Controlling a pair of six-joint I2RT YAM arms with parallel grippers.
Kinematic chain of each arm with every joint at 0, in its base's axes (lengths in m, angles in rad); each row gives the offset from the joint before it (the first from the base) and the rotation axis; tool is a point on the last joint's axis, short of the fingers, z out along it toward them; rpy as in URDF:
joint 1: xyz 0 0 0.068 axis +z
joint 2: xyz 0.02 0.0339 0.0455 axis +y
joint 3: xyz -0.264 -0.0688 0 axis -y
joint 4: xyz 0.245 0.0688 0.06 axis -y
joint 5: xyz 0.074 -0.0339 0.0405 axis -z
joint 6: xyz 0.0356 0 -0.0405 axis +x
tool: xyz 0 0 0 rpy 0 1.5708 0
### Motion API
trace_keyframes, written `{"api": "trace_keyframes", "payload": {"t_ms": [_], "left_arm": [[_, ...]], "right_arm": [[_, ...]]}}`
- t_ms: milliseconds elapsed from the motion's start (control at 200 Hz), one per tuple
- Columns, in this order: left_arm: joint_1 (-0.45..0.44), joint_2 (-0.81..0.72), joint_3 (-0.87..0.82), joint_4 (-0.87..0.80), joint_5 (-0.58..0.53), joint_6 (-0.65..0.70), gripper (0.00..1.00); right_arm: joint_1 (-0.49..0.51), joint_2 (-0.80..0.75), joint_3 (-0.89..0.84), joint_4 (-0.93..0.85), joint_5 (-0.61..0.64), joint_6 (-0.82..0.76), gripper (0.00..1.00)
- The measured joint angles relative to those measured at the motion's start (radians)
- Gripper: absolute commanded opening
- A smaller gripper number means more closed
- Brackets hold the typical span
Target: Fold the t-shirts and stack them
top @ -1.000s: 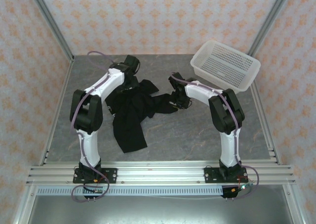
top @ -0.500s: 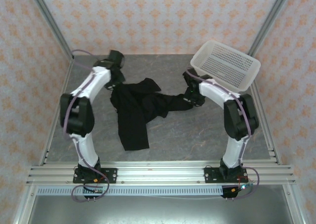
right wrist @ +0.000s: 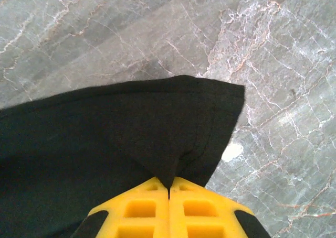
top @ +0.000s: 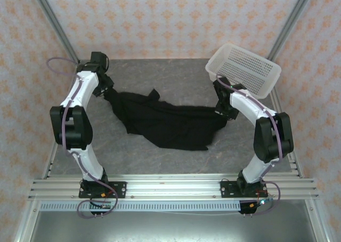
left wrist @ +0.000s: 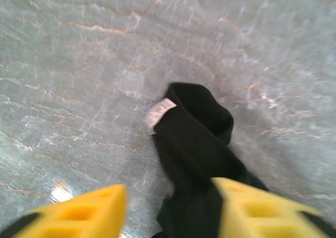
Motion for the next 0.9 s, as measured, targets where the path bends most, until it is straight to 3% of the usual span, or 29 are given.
{"api": "trace_keyframes", "payload": {"t_ms": [155,315,505,696,901], "left_arm": [[-0.088,-0.063,-0.093,-0.004,-0.05,-0.003,0.77],[-0.239,-0.267,-0.28,-0.001,-0.028,-0.037,0.79],[-0.222,-0.292,-0.426,0.016,0.037,-0.037,0.81],[-0.221,-0.19,-0.423,0.053,0.038,0.003,0.74],[-0.221,-0.111,-0.404,0.086,0.033,0.033,0.55]], "right_arm": [[-0.001,0.021,0.019,-0.023,0.0,-0.023,0.02],[-0.001,0.039,0.047,-0.042,0.008,-0.035,0.42],[0.002,-0.055,0.015,-0.053,0.01,-0.024,0.6],[0.05,-0.163,-0.079,-0.042,-0.083,0.0,0.64],[0.106,-0.062,-0.175,0.044,-0.248,0.067,0.63]]}}
